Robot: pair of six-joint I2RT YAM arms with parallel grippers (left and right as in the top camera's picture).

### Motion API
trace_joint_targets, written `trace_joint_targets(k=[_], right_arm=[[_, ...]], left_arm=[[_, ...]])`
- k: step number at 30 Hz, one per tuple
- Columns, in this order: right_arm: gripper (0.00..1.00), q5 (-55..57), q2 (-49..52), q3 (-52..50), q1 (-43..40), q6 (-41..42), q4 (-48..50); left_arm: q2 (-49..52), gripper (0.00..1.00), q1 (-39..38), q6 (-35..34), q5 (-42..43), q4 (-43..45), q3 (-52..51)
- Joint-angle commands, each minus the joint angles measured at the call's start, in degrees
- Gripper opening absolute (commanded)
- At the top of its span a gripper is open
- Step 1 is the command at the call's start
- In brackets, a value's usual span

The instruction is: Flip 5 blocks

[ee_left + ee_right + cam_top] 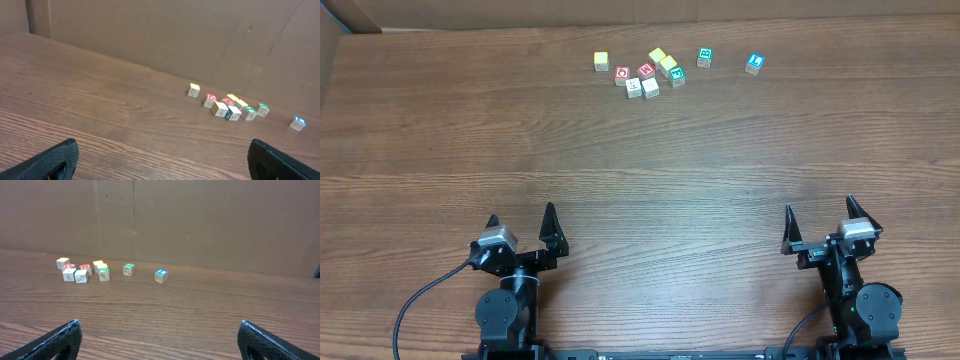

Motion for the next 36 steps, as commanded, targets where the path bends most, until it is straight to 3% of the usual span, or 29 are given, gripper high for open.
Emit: trace_joint_targets(k=[1, 15, 22, 36], right_arm=[[1.00, -0.31, -0.46, -0.61, -0.11, -0.22, 0.46], [1.00, -0.42, -0.44, -0.61, -0.11, -0.07, 0.98], [1.00, -1.01, -0.44, 1.81, -0.11, 9.64, 2.54], [1.00, -1.84, 2.89, 19.85, -0.11, 9.94, -9.38]], left_arm=[[-0.50, 1.00, 0.04, 0.70, 0.33, 0.09, -0.22], [-0.50, 1.00, 0.04, 0.70, 0.33, 0.11, -0.22], [-0.50, 1.00, 0.04, 0.72, 1.11, 0.02, 0.50], [2.19, 1.00, 0.04, 1.36, 3.21, -12.09, 18.49]])
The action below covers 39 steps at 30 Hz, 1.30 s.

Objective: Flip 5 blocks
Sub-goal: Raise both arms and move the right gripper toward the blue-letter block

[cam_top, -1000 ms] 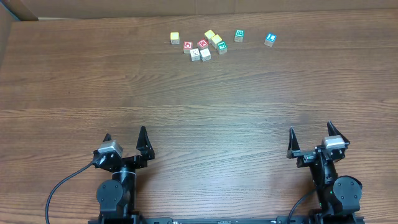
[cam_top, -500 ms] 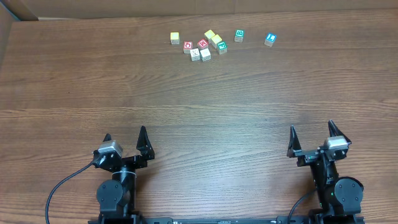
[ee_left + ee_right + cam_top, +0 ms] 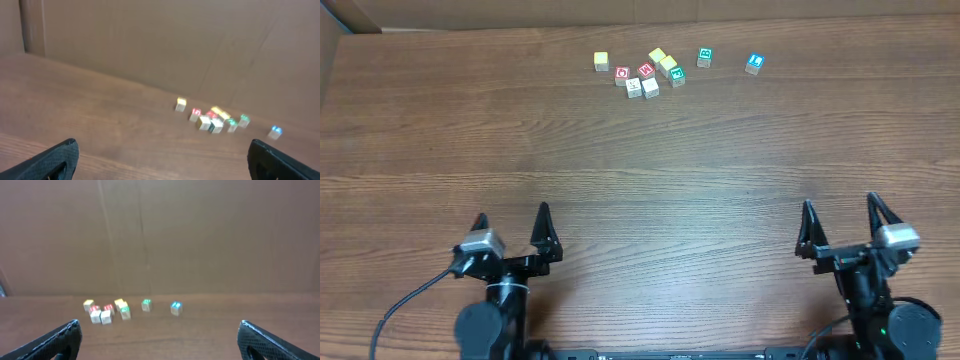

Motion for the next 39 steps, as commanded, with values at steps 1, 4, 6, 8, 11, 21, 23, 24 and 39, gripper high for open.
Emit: trace_joint_targets(k=[1, 4, 6, 8, 11, 21, 23, 24, 39], right_arm=[[1.00, -0.55, 2.67, 5.22, -0.11, 0.46, -1.03], [1.00, -0.55, 5.70, 9.57, -0.11, 0.46, -3.08], [1.00, -0.55, 8.20, 12.61, -0.11, 0.46, -4.72], [1.00, -0.55, 11.02, 15.63, -0.11, 0.44, -6.47], [1.00, -0.59, 16.04, 20.74, -0.11, 0.44, -9.97], [1.00, -6.29, 41.11, 45.38, -0.11, 0.42, -25.27], [1.00, -7.13, 48.11, 52.78, -0.11, 0.42, -31.21], [1.00, -7.52, 52.09, 57.00, -0.11, 0.42, -34.75], [1.00, -16.92, 91.03, 89.37, -0.11, 0.44, -61.86]], left_arm=[[2.84, 1.00, 0.04, 1.11, 2.19, -1.95, 6.23], [6.34, 1.00, 0.04, 1.11, 4.57, -3.87, 10.80], [9.60, 1.00, 0.04, 1.11, 6.21, -5.62, 14.40], [13.46, 1.00, 0.04, 1.16, 7.43, -7.56, 18.36], [19.82, 1.00, 0.04, 2.84, 9.94, -11.06, 24.87], [46.56, 1.00, 0.04, 7.56, 11.67, -31.52, 51.74], [51.91, 1.00, 0.04, 7.56, 11.65, -35.43, 56.39], [54.55, 1.00, 0.04, 7.56, 11.67, -37.40, 58.66], [77.44, 0.94, 0.02, 7.30, 12.92, -46.27, 68.13]])
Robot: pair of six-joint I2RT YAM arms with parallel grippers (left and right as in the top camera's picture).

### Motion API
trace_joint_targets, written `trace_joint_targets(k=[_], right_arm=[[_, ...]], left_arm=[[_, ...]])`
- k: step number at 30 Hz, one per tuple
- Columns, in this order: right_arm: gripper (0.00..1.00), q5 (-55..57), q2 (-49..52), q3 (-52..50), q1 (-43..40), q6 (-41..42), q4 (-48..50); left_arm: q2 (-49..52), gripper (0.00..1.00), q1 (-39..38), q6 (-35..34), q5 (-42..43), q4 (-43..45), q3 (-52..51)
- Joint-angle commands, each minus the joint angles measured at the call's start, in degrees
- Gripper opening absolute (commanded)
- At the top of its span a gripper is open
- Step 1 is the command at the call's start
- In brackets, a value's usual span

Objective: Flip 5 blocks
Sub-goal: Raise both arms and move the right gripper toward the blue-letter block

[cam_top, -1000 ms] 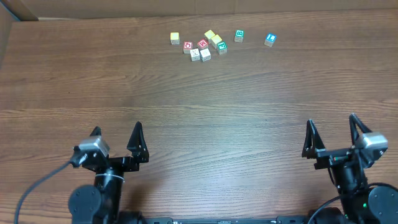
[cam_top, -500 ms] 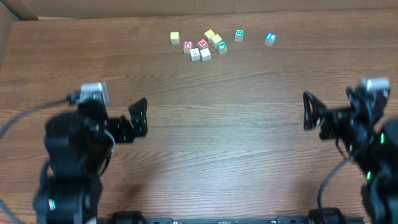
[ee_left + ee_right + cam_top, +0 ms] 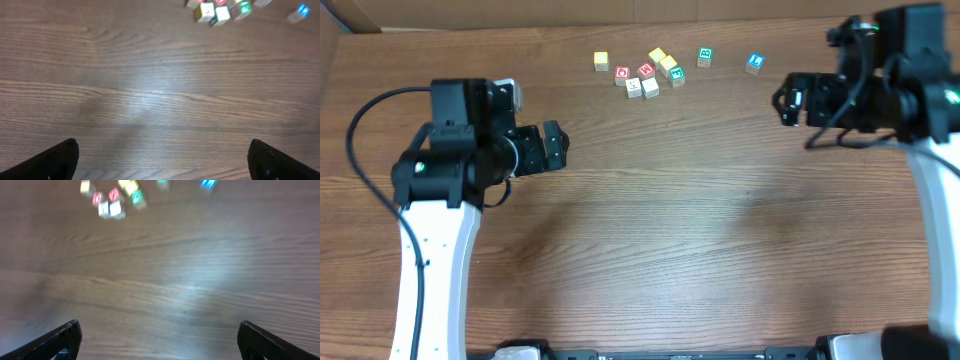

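Observation:
Several small lettered blocks lie in a loose cluster at the table's far edge: a yellow block (image 3: 601, 61), two red ones (image 3: 622, 73), two white ones (image 3: 634, 87), a green block (image 3: 677, 76). A teal block (image 3: 704, 57) and a blue block (image 3: 753, 64) lie apart to the right. My left gripper (image 3: 556, 147) hovers open and empty over the left middle, short of the cluster (image 3: 221, 12). My right gripper (image 3: 786, 101) hovers open and empty near the blue block (image 3: 207, 184). The cluster (image 3: 111, 209) is blurred in the right wrist view.
The brown wooden table (image 3: 650, 230) spreads under both arms. A cardboard wall runs along the far edge behind the blocks. My left arm's black cable (image 3: 365, 110) loops on the left side.
Both arms have left the front edge and now hang high over the table's far half, wrist cameras looking down. Both grippers remain open. No block has moved.
Both arms first rested at the front edge with open grippers facing the far blocks. Then they stood slightly higher at the same edge. Now they reach out over the table, left at mid-left, right near the blue block, blocks untouched.

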Motion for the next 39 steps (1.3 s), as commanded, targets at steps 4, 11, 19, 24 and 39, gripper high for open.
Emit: trace_joint_targets(k=[4, 11, 19, 24, 39], right_arm=[[0.85, -5.14, 4.92, 1.90, -0.11, 2.12, 1.51], [0.21, -2.19, 7.96, 1.79, 0.09, 9.49, 5.97], [0.87, 1.75, 12.83, 1.79, 1.05, 10.73, 9.05], [0.93, 1.77, 15.21, 1.79, 1.05, 10.73, 11.58], [0.94, 6.29, 22.86, 1.79, 2.51, 14.05, 24.52]], left_arm=[[2.14, 0.04, 0.04, 1.14, 0.85, 0.72, 1.49], [2.21, 0.65, -0.09, 1.16, 0.22, 0.96, 1.46], [2.21, 1.00, -0.07, 1.16, 0.22, 0.94, 1.46], [2.21, 0.99, -0.09, 1.16, 0.24, 0.94, 1.46], [2.21, 1.00, -0.07, 1.16, 0.22, 0.92, 1.46]])
